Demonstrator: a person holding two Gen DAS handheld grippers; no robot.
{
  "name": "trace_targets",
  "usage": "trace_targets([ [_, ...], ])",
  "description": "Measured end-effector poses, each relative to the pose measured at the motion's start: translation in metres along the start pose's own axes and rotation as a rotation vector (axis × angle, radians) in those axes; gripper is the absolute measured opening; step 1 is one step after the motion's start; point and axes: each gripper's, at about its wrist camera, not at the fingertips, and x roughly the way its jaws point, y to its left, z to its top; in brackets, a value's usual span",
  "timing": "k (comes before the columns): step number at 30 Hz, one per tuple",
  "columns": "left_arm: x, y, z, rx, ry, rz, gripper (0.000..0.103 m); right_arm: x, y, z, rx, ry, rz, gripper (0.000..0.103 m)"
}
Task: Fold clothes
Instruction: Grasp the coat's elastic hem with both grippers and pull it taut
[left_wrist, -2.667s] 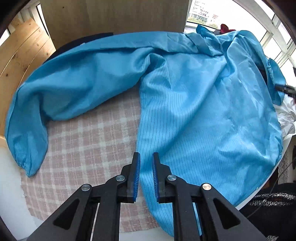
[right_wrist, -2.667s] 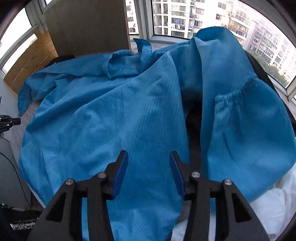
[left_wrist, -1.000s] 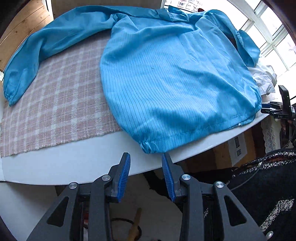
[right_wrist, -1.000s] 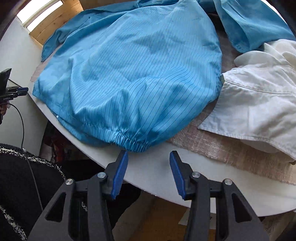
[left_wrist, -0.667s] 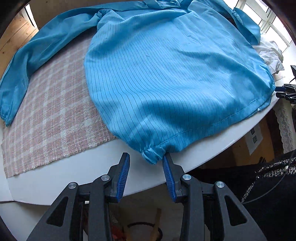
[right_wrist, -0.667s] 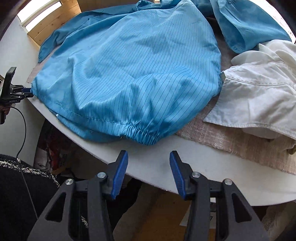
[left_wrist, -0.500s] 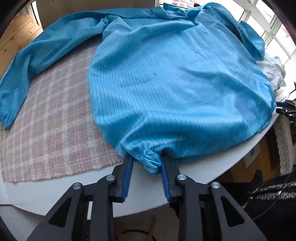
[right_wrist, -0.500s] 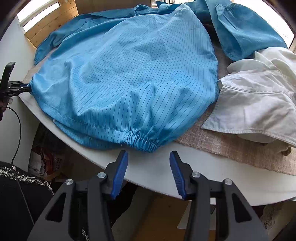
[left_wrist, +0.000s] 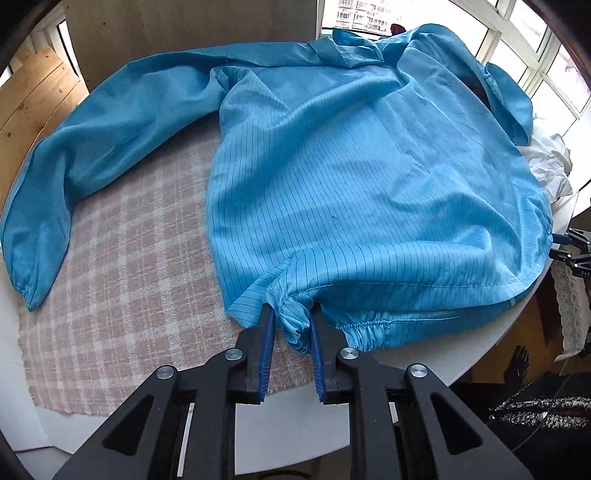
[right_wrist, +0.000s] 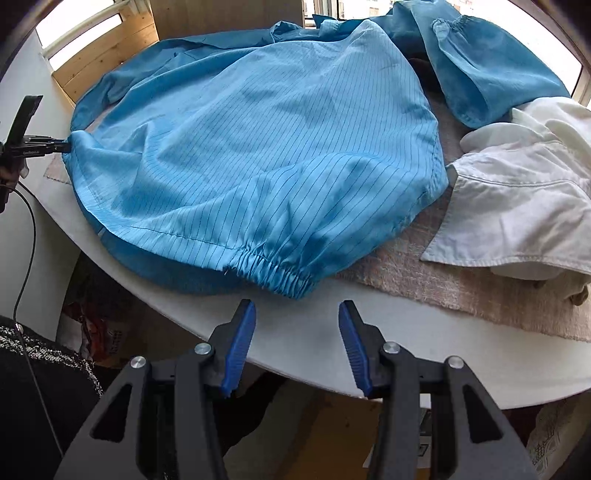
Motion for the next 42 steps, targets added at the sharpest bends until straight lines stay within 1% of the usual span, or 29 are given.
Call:
trace_targets([
  [3, -0.002, 0.002, 0.005, 0.011, 0.001, 0.006, 0.017, 0.007, -0.007, 0.014, 0.038, -0.022, -0.001, 0.046],
  [7, -0.009, 0.002, 0.007, 0.023, -0.012, 0.014, 0.013, -0.004, -0.02, 0.036, 0.088, -0.106, 0.028, 0.046],
  [9, -0.014, 0.003, 0.008, 0.024, -0.022, 0.018, 0.013, -0.015, -0.023, 0.048, 0.085, -0.128, 0.009, 0.042],
  [12, -0.017, 0.01, 0.009, 0.011, -0.031, 0.021, 0.013, -0.03, -0.031, 0.071, 0.069, -0.167, -0.065, 0.041],
  [13, -0.016, 0.012, 0.01, 0.002, -0.031, 0.019, 0.013, -0.03, -0.037, 0.08, 0.079, -0.17, -0.077, 0.046],
  [14, -0.015, 0.015, 0.01, -0.008, -0.029, 0.013, 0.013, -0.026, -0.043, 0.088, 0.091, -0.151, -0.088, 0.051],
  [16, -0.009, 0.014, 0.012, -0.007, -0.02, 0.012, 0.013, -0.014, -0.05, 0.099, 0.09, -0.084, -0.105, 0.051],
  [17, -0.005, 0.013, 0.012, -0.003, -0.015, 0.013, 0.013, -0.012, -0.051, 0.099, 0.09, -0.067, -0.104, 0.051],
  [20, 0.004, 0.007, 0.013, 0.01, 0.001, 0.027, 0.013, -0.012, -0.054, 0.089, 0.115, -0.054, -0.094, 0.051],
  [24, 0.008, 0.006, 0.009, 0.005, 0.014, 0.022, 0.013, 0.001, -0.042, 0.067, 0.111, 0.051, -0.111, 0.051],
  [27, 0.005, 0.006, 0.0, 0.004, 0.019, 0.019, 0.013, -0.004, -0.036, 0.048, 0.173, 0.066, -0.072, 0.051],
  [29, 0.003, 0.006, -0.005, 0.003, 0.022, 0.016, 0.013, -0.006, -0.041, 0.036, 0.235, 0.066, -0.049, 0.051],
  [31, 0.002, 0.006, -0.012, -0.006, 0.023, 0.007, 0.013, -0.004, -0.045, 0.028, 0.267, 0.065, -0.025, 0.051],
  [33, 0.003, 0.006, -0.019, -0.016, 0.025, -0.003, 0.013, 0.002, -0.049, 0.023, 0.283, 0.077, -0.014, 0.037],
  [34, 0.004, 0.006, -0.022, -0.016, 0.027, -0.006, 0.013, 0.006, -0.049, 0.021, 0.285, 0.086, 0.006, 0.023],
  [35, 0.005, 0.005, -0.025, -0.017, 0.03, -0.009, 0.013, 0.008, -0.049, 0.02, 0.282, 0.09, 0.025, 0.017],
  [36, 0.007, 0.004, -0.028, -0.016, 0.034, -0.008, 0.013, 0.01, -0.047, 0.02, 0.271, 0.092, 0.033, 0.016],
  [38, 0.01, -0.001, -0.032, 0.004, 0.042, -0.006, 0.01, 0.008, -0.042, 0.022, 0.236, 0.099, 0.031, 0.008],
  [40, 0.008, -0.006, -0.036, 0.029, 0.033, -0.003, 0.008, 0.0, -0.038, 0.023, 0.202, 0.097, 0.028, 0.008],
  [42, 0.001, -0.009, -0.042, 0.033, 0.021, -0.011, 0.007, -0.011, -0.035, 0.022, 0.171, 0.1, 0.011, 0.008],
])
